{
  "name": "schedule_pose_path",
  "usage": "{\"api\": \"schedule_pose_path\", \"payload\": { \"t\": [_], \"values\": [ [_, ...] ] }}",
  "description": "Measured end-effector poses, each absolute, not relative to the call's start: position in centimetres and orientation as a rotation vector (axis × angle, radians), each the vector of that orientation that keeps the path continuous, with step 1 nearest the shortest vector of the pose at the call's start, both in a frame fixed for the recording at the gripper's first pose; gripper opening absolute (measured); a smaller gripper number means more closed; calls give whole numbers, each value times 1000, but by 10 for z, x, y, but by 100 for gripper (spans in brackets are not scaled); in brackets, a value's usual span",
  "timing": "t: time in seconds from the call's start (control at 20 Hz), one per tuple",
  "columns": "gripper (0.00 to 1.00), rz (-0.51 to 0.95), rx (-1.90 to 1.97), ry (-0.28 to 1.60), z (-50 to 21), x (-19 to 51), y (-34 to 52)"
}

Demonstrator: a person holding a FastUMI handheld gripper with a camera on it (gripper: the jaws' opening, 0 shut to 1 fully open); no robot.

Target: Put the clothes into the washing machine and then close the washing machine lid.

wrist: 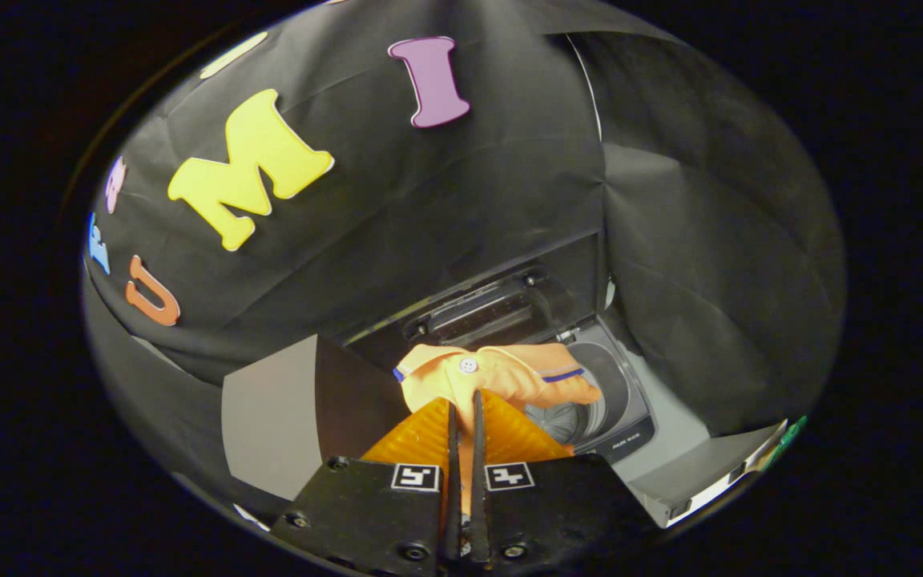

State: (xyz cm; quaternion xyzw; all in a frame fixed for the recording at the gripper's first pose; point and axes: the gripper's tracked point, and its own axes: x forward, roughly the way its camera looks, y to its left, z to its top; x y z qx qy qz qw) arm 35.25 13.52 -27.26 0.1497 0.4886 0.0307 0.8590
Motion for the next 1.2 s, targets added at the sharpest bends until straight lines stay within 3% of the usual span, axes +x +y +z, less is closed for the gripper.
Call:
{"api": "schedule_pose_path", "payload": {
  "t": [1.2],
  "values": [
    [10, 41, 230, 1261, -427, 348, 121]
  ]
}}
